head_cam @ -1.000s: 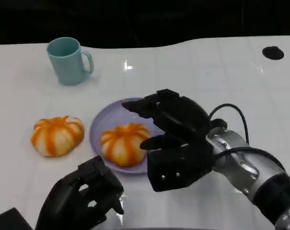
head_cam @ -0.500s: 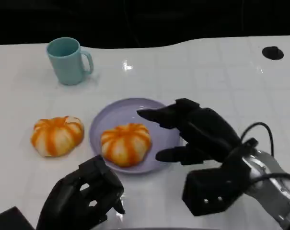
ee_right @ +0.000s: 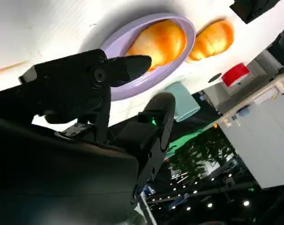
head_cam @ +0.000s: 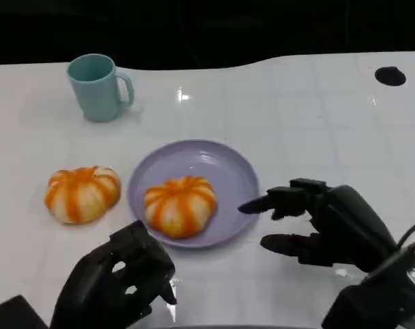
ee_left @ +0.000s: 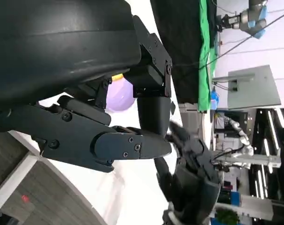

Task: Grasp the bread from the table and place it into the plate.

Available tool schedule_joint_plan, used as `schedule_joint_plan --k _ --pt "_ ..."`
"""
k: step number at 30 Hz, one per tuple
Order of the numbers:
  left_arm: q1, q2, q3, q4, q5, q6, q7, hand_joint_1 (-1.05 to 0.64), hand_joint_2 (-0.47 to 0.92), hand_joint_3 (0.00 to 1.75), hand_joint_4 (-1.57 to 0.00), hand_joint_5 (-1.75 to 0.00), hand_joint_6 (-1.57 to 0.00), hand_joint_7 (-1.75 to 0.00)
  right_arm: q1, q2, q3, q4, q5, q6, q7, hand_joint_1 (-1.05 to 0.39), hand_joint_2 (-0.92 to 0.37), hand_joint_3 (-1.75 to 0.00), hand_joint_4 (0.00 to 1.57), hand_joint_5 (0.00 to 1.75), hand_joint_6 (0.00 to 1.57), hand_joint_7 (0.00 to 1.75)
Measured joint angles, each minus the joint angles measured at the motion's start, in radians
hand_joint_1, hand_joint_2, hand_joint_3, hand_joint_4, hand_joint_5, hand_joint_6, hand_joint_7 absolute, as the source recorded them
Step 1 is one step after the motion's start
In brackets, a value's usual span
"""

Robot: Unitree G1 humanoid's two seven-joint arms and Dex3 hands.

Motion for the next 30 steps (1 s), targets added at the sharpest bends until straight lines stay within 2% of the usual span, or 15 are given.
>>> schedule_joint_plan --k 3,5,10,19,30 --pt "0.0 0.001 0.001 0.0 -0.002 0.0 0.0 -0.54 0.92 0.35 -0.63 -1.75 -0.54 -1.57 0.038 -0.005 -0.028 -0.028 0.024 -0.012 0.0 -0.05 -0.29 -1.26 0.81 1.68 0.72 1.33" --pt "0.0 0.001 0.001 0.0 -0.006 0.001 0.0 -0.54 0.92 0.35 -0.64 -1.75 -0.54 -1.57 0.065 -0.009 -0.044 -0.049 0.026 -0.013 0.0 -0.06 -0.27 -1.32 0.8 1.72 0.69 1.39" --pt "-0.001 0.001 0.001 0.0 -0.007 0.001 0.0 -0.54 0.92 0.35 -0.64 -1.75 -0.55 -1.57 0.122 -0.019 -0.071 -0.104 0.012 -0.005 0.0 -0.07 -0.25 -1.35 0.81 1.74 0.69 1.37" --pt "0.0 0.001 0.001 0.0 -0.006 0.001 0.0 -0.55 0.92 0.35 -0.64 -1.75 -0.55 -1.56 0.196 -0.042 -0.102 -0.163 0.003 -0.005 0.001 -0.05 -0.23 -1.32 0.83 1.75 0.63 1.51" --pt "0.0 0.001 0.002 -0.011 -0.007 0.014 0.0 -0.53 0.92 0.35 -0.64 -1.75 -0.55 -1.56 0.285 -0.061 -0.139 -0.244 -0.023 0.036 0.017 0.0 -0.24 -1.29 0.81 1.75 0.64 1.42"
